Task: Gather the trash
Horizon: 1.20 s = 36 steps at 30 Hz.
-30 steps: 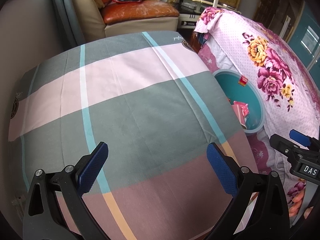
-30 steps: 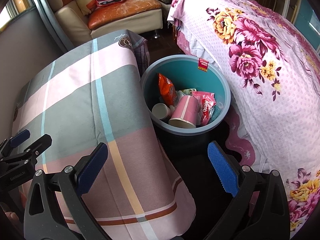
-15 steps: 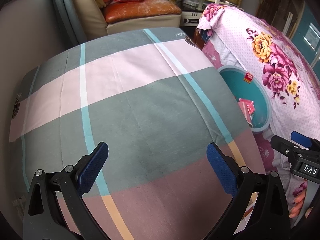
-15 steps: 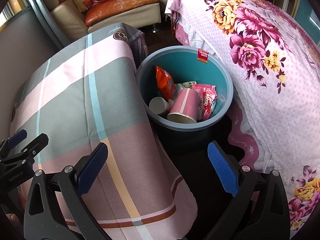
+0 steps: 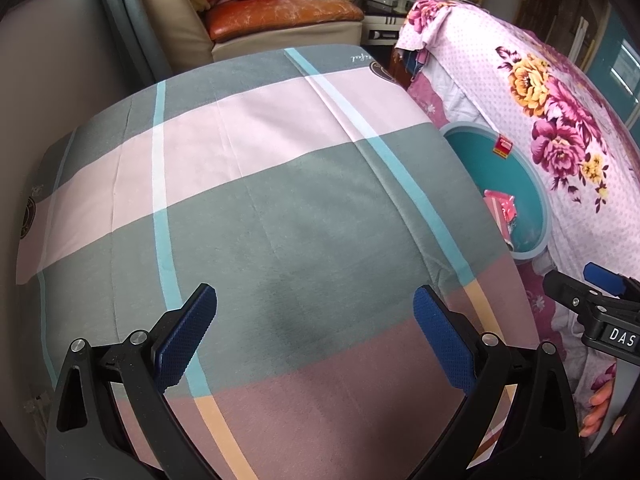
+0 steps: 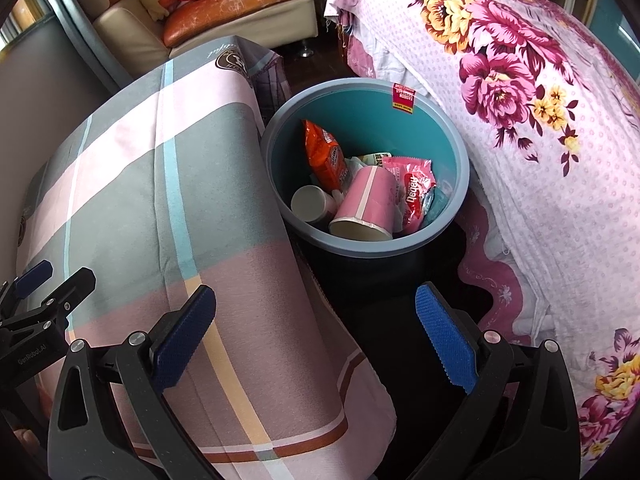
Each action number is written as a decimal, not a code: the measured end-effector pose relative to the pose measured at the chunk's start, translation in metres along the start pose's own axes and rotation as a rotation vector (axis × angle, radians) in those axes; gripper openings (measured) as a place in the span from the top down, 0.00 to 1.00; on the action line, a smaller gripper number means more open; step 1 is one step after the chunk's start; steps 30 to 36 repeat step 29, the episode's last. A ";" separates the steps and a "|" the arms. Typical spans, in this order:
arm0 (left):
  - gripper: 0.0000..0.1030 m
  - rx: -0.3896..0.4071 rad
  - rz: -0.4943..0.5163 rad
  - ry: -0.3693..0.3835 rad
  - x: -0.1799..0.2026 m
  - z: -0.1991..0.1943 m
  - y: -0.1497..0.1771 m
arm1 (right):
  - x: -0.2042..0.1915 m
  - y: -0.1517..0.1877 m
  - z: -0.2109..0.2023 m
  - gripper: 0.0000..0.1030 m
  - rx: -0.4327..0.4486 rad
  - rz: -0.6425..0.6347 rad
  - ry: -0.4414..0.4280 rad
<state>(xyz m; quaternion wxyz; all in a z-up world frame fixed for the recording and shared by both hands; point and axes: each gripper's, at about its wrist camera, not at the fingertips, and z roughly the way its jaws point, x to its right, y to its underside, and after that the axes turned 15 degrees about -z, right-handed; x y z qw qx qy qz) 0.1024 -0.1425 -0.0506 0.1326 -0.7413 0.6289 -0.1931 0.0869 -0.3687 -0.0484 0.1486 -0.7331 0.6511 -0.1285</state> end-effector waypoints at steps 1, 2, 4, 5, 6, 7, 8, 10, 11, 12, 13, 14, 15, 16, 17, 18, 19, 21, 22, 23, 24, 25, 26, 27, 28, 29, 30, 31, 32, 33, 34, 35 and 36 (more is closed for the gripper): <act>0.04 -0.001 0.000 -0.001 0.000 0.001 0.000 | 0.001 0.000 0.001 0.07 -0.002 0.002 0.000; 0.04 -0.003 0.001 -0.002 0.001 0.002 0.000 | 0.001 0.000 0.002 0.07 -0.004 0.003 0.000; 0.04 -0.006 0.000 -0.002 0.001 0.003 0.000 | 0.002 0.000 0.002 0.07 -0.007 0.005 0.001; 0.04 -0.007 -0.001 -0.001 0.001 0.003 0.000 | 0.002 0.000 0.002 0.07 -0.007 0.005 0.002; 0.04 -0.008 -0.001 0.000 0.001 0.003 0.000 | 0.002 0.000 0.002 0.07 -0.007 0.005 0.003; 0.04 -0.006 0.000 -0.001 0.001 0.003 0.000 | 0.002 0.000 0.002 0.07 -0.006 0.005 0.005; 0.04 -0.006 0.000 -0.001 0.002 0.003 0.000 | 0.002 0.000 0.001 0.07 -0.006 0.004 0.007; 0.04 -0.006 -0.001 0.002 0.002 0.003 0.001 | 0.002 -0.001 0.000 0.07 -0.005 0.003 0.012; 0.04 -0.006 -0.002 0.003 0.002 0.003 0.001 | 0.002 -0.001 -0.001 0.07 -0.004 0.002 0.015; 0.04 -0.005 -0.003 0.005 0.002 0.003 0.002 | 0.001 -0.001 -0.001 0.07 -0.004 0.000 0.019; 0.04 -0.003 -0.004 0.006 0.002 0.002 0.002 | 0.001 -0.001 -0.002 0.07 -0.003 -0.001 0.023; 0.04 -0.003 -0.006 0.009 0.001 0.001 0.001 | 0.000 -0.001 -0.003 0.07 -0.003 -0.003 0.029; 0.04 -0.004 -0.008 0.014 0.001 0.001 0.001 | -0.001 -0.001 -0.004 0.07 -0.001 -0.004 0.033; 0.04 -0.005 -0.010 0.019 0.000 0.000 0.001 | -0.002 -0.001 -0.006 0.07 0.001 -0.005 0.036; 0.04 -0.004 -0.013 0.022 0.000 -0.001 0.001 | -0.002 -0.001 -0.008 0.07 0.002 -0.007 0.040; 0.04 -0.001 -0.016 0.024 -0.001 -0.002 0.001 | -0.003 -0.001 -0.009 0.07 0.004 -0.009 0.044; 0.04 0.001 -0.018 0.026 -0.001 -0.004 0.001 | -0.004 -0.002 -0.011 0.07 0.006 -0.011 0.047; 0.04 0.006 -0.020 0.029 -0.002 -0.006 0.002 | -0.005 -0.002 -0.014 0.07 0.010 -0.014 0.052; 0.04 0.010 -0.020 0.030 -0.002 -0.008 0.002 | -0.005 -0.002 -0.015 0.07 0.012 -0.016 0.056; 0.04 0.013 -0.021 0.032 -0.002 -0.009 0.002 | -0.006 -0.002 -0.017 0.07 0.014 -0.017 0.060; 0.04 0.015 -0.023 0.034 -0.003 -0.010 0.002 | -0.007 -0.002 -0.019 0.07 0.017 -0.019 0.063; 0.04 0.017 -0.028 0.035 -0.004 -0.012 0.001 | -0.008 -0.003 -0.021 0.07 0.021 -0.022 0.067; 0.04 0.019 -0.033 0.037 -0.005 -0.013 0.002 | -0.009 -0.003 -0.022 0.07 0.024 -0.026 0.071; 0.04 0.022 -0.035 0.039 -0.006 -0.014 0.001 | -0.010 -0.003 -0.024 0.07 0.027 -0.029 0.075; 0.04 0.023 -0.034 0.045 -0.006 -0.015 0.001 | -0.011 -0.003 -0.026 0.07 0.031 -0.032 0.077; 0.04 0.021 -0.032 0.051 -0.007 -0.016 0.002 | -0.012 -0.003 -0.028 0.07 0.033 -0.035 0.078; 0.04 0.021 -0.032 0.051 -0.007 -0.016 0.002 | -0.012 -0.003 -0.028 0.07 0.033 -0.035 0.078; 0.04 0.021 -0.032 0.051 -0.007 -0.016 0.002 | -0.012 -0.003 -0.028 0.07 0.033 -0.035 0.078; 0.04 0.021 -0.032 0.051 -0.007 -0.016 0.002 | -0.012 -0.003 -0.028 0.07 0.033 -0.035 0.078; 0.04 0.021 -0.032 0.051 -0.007 -0.016 0.002 | -0.012 -0.003 -0.028 0.07 0.033 -0.035 0.078; 0.04 0.021 -0.032 0.051 -0.007 -0.016 0.002 | -0.012 -0.003 -0.028 0.07 0.033 -0.035 0.078; 0.04 0.021 -0.032 0.051 -0.007 -0.016 0.002 | -0.012 -0.003 -0.028 0.07 0.033 -0.035 0.078; 0.04 0.021 -0.032 0.051 -0.007 -0.016 0.002 | -0.012 -0.003 -0.028 0.07 0.033 -0.035 0.078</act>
